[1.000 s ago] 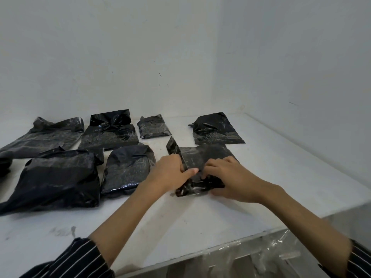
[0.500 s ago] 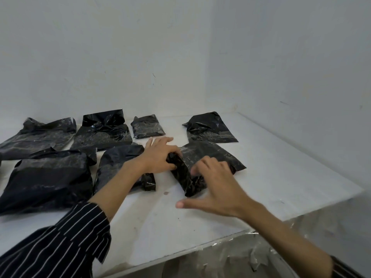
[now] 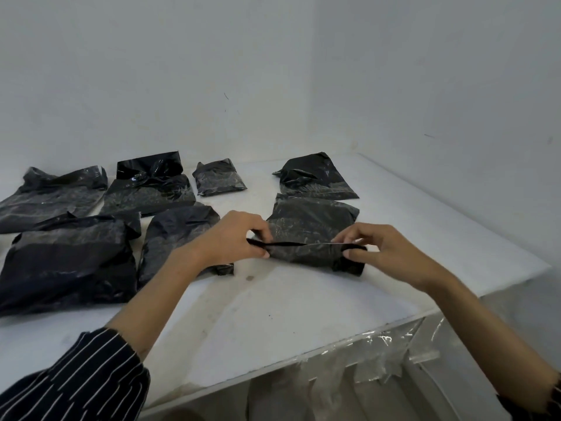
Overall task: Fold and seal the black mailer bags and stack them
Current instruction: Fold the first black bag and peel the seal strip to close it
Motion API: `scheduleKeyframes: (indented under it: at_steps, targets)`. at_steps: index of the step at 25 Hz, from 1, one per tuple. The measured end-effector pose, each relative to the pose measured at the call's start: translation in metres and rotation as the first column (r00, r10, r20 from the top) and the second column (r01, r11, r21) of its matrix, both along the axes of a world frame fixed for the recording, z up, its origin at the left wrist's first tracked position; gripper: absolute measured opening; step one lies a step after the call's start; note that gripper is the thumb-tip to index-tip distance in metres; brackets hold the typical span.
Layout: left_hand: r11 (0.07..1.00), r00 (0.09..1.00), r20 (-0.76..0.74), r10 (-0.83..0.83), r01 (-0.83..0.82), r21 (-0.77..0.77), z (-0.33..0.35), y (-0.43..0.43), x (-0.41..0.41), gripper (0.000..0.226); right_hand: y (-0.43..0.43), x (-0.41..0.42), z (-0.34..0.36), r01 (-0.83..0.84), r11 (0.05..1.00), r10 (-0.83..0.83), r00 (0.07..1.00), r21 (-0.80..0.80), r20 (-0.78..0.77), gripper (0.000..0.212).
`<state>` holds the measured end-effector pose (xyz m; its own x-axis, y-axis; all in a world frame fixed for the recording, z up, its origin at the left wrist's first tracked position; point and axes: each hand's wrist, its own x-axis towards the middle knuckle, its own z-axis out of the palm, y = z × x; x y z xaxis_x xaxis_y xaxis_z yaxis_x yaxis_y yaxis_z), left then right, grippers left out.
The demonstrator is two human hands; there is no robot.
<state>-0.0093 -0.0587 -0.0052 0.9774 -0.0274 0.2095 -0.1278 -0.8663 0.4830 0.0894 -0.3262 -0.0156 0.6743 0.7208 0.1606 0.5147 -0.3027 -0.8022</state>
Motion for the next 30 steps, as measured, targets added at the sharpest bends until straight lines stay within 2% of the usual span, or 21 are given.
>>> scheduleKeyframes:
  at_steps: [3,6,9,12,14,17,19,26,30]
  targets:
    - [0.964,1.000,-0.022,-0.001,-0.005,-0.267,-0.009,-0.010,-0.012,0.014,-0.015,0.000,-0.007,0.078,0.982,-0.047,0.983,0.173,-0.179,0.006]
    - [0.859,0.999,-0.033,0.004,-0.020,-0.512,-0.017,-0.018,-0.018,0.017,-0.023,-0.003,-0.014,0.155,0.951,-0.085,0.963,0.268,-0.257,0.003]
    - [0.769,0.994,0.019,0.110,-0.073,-0.635,-0.024,-0.026,-0.016,0.007,-0.022,-0.002,-0.020,0.234,0.917,-0.142,0.948,0.322,-0.285,0.006]
    - [0.779,0.979,0.101,0.177,-0.076,-0.623,-0.035,-0.031,-0.007,0.029,-0.017,0.003,-0.024,0.312,0.873,-0.174,0.917,0.376,-0.358,0.018]
    - [0.790,0.954,0.161,0.253,-0.108,-0.603,-0.040,-0.038,0.000,0.036,-0.010,0.005,-0.025,0.366,0.842,-0.226,0.907,0.397,-0.356,0.018]
    - [0.853,0.889,0.291,0.355,-0.181,-0.489,-0.046,-0.054,0.009,0.037,0.001,0.004,-0.024,0.421,0.802,-0.363,0.907,0.423,-0.214,0.022]
    - [0.864,0.852,0.347,0.393,-0.213,-0.456,-0.049,-0.061,0.014,0.036,0.006,0.004,-0.023,0.425,0.796,-0.427,0.899,0.431,-0.096,0.021]
    - [0.886,0.826,0.362,0.432,-0.313,-0.343,-0.054,-0.059,0.023,0.036,0.011,0.011,-0.031,0.416,0.852,-0.470,0.876,0.318,0.113,0.027]
    - [0.904,0.844,0.326,0.427,-0.382,-0.194,-0.057,-0.050,0.023,0.035,0.013,0.015,-0.035,0.414,0.877,-0.460,0.870,0.244,0.177,0.029]
